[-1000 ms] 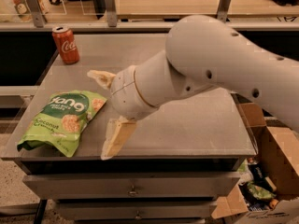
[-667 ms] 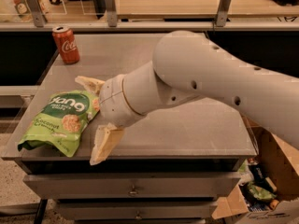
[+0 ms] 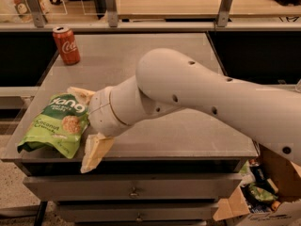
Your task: Move green rice chip bag near coke can
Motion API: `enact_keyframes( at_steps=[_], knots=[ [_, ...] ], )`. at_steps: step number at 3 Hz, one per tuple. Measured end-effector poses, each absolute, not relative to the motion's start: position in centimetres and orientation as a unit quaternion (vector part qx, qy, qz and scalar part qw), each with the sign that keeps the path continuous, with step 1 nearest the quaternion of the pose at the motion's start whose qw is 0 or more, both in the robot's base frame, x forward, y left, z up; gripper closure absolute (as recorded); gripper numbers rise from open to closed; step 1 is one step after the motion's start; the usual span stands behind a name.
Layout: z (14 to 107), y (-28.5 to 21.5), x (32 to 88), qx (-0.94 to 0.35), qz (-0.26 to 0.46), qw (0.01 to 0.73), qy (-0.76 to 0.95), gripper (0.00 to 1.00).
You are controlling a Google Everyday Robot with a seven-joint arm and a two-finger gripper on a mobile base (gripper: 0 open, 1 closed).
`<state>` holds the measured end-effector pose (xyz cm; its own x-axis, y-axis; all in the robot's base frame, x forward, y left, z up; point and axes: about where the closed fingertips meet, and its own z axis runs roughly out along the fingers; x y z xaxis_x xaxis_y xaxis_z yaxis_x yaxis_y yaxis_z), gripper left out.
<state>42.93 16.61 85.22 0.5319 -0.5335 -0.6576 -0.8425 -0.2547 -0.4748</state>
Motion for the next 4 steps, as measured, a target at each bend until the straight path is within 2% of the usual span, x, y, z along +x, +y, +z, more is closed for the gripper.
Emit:
enact_keyframes(
  at_steps=[1, 2, 4],
  knots=[
    [84.25, 17.57, 42.96, -0.768, 0.193, 0.413, 0.45, 0.0],
    [83.69, 18.2, 43.08, -0.764, 0.202, 0.411, 0.455, 0.17],
    [83.57, 18.51, 43.26, -0.752, 0.226, 0.406, 0.467, 0.64]
  ],
)
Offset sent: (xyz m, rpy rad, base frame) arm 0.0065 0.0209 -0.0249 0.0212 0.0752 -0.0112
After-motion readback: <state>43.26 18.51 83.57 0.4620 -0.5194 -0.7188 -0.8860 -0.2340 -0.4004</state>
